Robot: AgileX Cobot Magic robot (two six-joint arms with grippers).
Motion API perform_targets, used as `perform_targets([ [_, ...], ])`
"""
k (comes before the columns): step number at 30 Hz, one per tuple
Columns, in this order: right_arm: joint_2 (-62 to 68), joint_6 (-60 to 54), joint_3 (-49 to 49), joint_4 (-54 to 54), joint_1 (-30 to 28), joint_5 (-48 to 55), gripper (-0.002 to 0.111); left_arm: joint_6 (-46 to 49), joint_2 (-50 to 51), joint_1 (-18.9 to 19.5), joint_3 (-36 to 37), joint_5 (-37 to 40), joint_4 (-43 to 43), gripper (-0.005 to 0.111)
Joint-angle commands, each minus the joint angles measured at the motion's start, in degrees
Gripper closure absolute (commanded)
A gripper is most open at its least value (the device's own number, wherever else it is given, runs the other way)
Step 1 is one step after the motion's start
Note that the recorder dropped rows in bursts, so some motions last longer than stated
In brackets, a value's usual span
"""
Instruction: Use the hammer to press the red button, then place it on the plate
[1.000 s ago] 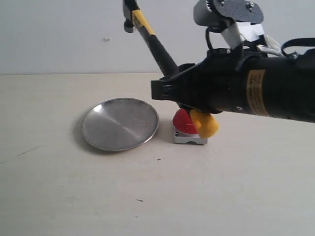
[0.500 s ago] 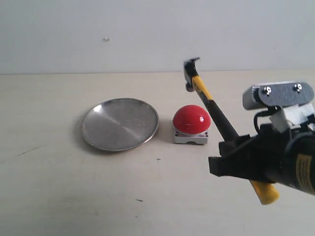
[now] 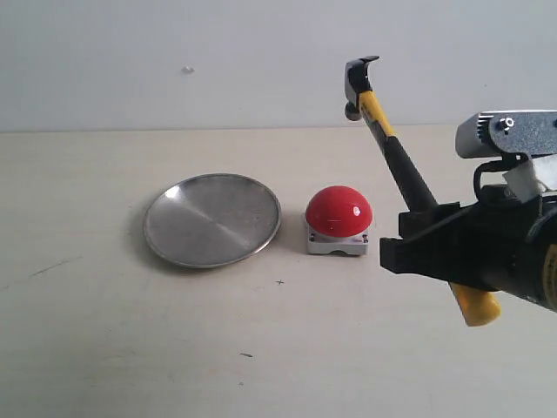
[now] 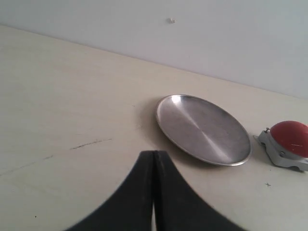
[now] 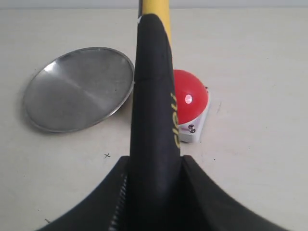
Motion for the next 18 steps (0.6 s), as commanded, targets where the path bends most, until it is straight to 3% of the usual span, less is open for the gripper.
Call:
perform_targets([
  [1, 1.57, -0.7, -0.75, -1.74, -0.18, -0.16, 0.108, -0.48, -0.32, 0.17, 0.1, -0.16, -0.27, 0.107],
  [8, 16.07, 0.77, -0.34, -0.14, -0.18, -3.9, 0.108, -0.48, -0.32, 0.17, 0.1, -0.16, -0.27, 0.107],
  [14, 9.77, 0.77, -4.91, -0.28, -0.18, -6.03, 0.108, -0.48, -0.32, 0.17, 0.1, -0.16, -0.27, 0.107],
  [18, 6.19, 0.77, -13.56, -1.74, -0.18, -10.5, 0.108, -0.48, -0.32, 0.17, 0.1, -0.16, -0.27, 0.107],
])
